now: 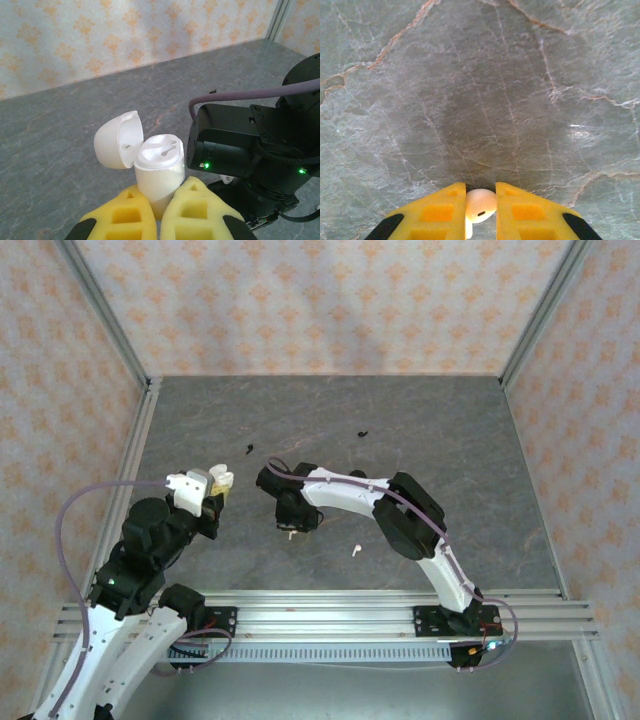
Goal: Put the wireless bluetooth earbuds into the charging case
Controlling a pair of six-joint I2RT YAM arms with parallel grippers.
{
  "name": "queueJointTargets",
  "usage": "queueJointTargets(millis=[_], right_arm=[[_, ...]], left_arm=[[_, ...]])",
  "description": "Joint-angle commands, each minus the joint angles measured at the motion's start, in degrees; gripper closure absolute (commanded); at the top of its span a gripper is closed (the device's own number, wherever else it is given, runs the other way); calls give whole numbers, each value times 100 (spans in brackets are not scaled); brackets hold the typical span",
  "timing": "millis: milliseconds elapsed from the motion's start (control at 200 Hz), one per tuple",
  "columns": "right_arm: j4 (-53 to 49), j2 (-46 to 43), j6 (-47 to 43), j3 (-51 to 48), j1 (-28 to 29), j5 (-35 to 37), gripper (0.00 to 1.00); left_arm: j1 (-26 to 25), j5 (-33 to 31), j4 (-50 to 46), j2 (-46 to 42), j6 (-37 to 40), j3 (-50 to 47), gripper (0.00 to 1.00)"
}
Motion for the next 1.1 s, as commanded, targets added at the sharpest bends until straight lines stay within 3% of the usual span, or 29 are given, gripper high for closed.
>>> queueJointTargets(millis=[0, 330, 756, 1096], right_arm=[[-209, -50, -93, 54, 44, 214, 84], [72, -847, -301, -328, -87, 1033, 85], [1312, -2743, -1024, -1104, -114, 2151, 86], [2818, -4230, -1720, -1774, -118, 2206, 86]], left_arm=[[-10, 141, 252, 8, 18, -125, 100], [-15, 361, 733, 121, -158, -384, 100], [-15, 1576, 1921, 233, -627, -666, 100], [-10, 1833, 2834, 705, -895, -738, 100]])
